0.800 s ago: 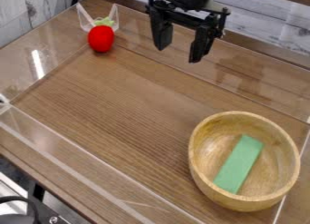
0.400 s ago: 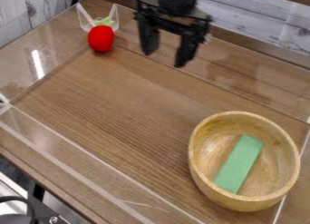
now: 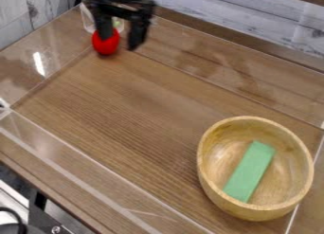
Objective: Move the red fruit to the right side of the table
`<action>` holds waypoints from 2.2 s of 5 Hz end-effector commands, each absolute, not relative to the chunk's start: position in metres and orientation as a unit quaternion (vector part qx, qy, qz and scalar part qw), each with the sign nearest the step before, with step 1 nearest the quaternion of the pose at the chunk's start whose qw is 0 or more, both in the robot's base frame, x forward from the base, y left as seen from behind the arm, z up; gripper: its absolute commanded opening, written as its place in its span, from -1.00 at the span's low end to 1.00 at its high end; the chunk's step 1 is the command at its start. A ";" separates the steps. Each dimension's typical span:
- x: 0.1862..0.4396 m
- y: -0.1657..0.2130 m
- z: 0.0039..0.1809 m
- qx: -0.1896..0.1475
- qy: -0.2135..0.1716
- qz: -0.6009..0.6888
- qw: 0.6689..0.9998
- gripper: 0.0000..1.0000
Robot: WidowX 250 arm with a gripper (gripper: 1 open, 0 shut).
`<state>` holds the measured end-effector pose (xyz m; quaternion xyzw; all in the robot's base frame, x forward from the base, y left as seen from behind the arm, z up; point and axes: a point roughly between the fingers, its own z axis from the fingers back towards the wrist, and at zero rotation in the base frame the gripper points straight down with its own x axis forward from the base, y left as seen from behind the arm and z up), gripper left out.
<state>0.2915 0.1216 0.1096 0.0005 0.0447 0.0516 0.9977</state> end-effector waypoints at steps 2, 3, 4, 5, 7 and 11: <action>0.312 0.162 0.093 0.021 -0.002 0.067 0.998 1.00; 0.325 0.179 0.092 0.024 -0.010 0.077 0.997 1.00; 0.338 0.193 0.091 0.025 -0.013 0.089 0.996 1.00; 0.348 0.203 0.088 0.024 -0.013 0.100 0.995 -1.00; 0.347 0.203 0.080 0.023 -0.007 0.140 0.990 1.00; 0.346 0.184 0.078 0.036 -0.006 0.225 0.974 1.00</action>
